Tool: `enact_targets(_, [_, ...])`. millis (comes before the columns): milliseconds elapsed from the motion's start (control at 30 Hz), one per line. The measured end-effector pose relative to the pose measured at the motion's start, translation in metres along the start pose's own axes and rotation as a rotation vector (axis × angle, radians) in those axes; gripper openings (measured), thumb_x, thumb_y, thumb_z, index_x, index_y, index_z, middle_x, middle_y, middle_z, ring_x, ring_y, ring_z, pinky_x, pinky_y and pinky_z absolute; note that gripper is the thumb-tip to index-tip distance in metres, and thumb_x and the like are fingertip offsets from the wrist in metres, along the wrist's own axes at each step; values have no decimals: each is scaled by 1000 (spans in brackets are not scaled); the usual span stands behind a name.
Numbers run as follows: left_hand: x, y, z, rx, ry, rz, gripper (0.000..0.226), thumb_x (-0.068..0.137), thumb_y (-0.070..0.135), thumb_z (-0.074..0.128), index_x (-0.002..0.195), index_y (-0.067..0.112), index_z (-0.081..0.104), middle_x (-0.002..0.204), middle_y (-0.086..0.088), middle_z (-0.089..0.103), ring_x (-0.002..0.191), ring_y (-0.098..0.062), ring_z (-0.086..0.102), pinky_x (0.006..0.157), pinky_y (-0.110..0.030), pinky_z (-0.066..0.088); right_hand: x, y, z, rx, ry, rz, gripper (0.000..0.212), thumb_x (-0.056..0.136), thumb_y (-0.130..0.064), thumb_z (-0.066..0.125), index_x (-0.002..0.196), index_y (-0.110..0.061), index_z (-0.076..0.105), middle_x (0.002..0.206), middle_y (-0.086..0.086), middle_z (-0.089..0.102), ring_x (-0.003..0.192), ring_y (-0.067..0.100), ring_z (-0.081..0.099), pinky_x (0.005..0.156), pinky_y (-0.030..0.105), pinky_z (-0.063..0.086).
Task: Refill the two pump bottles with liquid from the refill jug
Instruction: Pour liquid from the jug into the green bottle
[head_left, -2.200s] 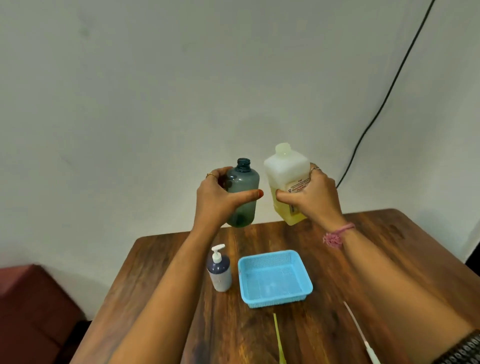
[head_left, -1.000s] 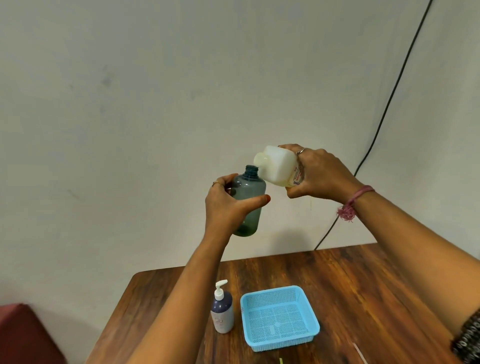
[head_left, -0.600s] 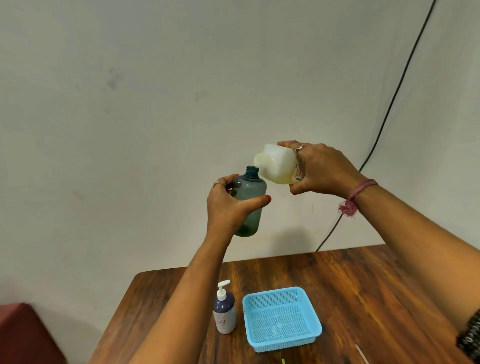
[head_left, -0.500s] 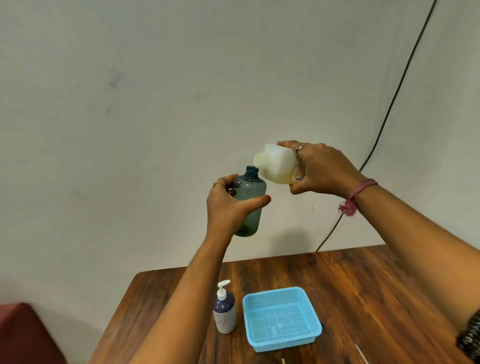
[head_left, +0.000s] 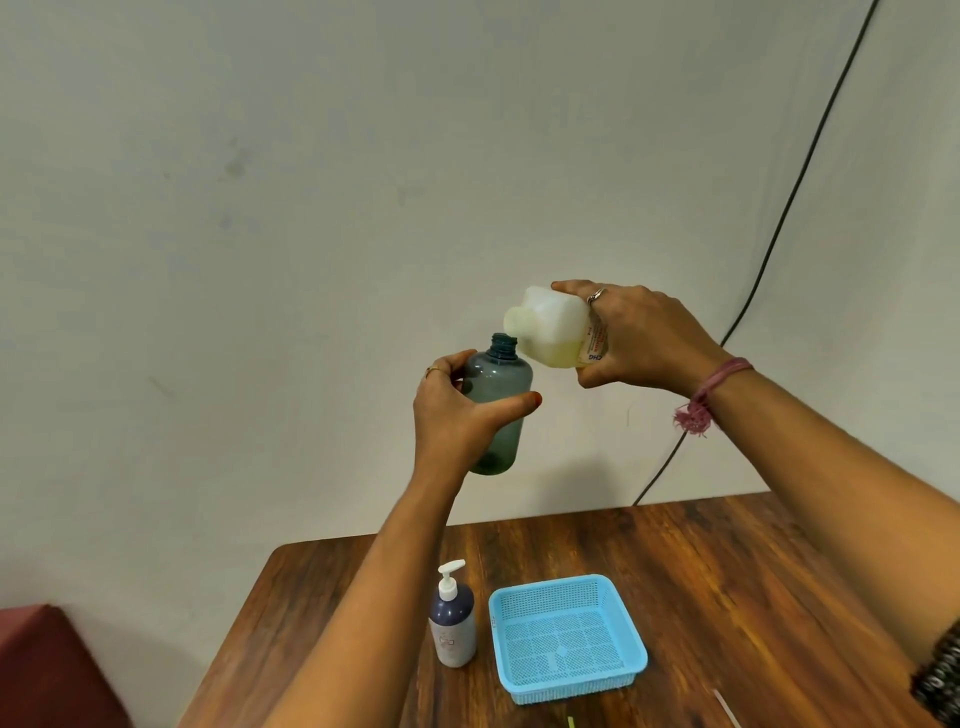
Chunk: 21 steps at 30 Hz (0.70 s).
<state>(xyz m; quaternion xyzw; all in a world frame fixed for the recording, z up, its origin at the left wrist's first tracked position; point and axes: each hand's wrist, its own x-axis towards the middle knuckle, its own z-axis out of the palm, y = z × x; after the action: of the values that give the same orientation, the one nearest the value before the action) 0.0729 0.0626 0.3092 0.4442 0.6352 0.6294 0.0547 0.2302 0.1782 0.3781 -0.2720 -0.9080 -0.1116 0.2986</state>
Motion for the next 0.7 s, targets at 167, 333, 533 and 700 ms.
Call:
enact_targets(167, [-1, -2, -1, -9, 5, 0, 84, 57, 29, 90, 129, 17, 47, 117, 5, 52, 105, -14, 53, 76, -18, 47, 0, -2, 0, -15, 21, -5, 90, 64, -29, 78, 143, -25, 35, 127, -2, 59, 99, 22, 59, 69, 22, 39])
enact_targets(333, [0, -2, 0, -18, 3, -2, 84, 58, 27, 89, 130, 17, 47, 117, 5, 51, 105, -13, 52, 77, -18, 48, 1, -1, 2, -22, 30, -8, 90, 64, -28, 78, 143, -26, 35, 129, -3, 58, 102, 22, 58, 71, 24, 41])
enact_targets(533, [2, -4, 2, -24, 10, -8, 84, 57, 29, 90, 129, 18, 47, 114, 7, 51, 104, -13, 52, 73, -15, 46, 4, 1, 2, -53, 33, -24, 91, 65, -28, 78, 144, -26, 33, 136, -4, 54, 110, 23, 57, 77, 27, 45])
enact_targets(700, [3, -5, 2, -31, 7, -10, 83, 58, 28, 90, 129, 18, 47, 115, 7, 51, 104, -12, 52, 69, -10, 44, 6, 2, 4, -54, 35, -33, 91, 64, -27, 78, 144, -25, 34, 135, -4, 54, 109, 23, 57, 76, 27, 46])
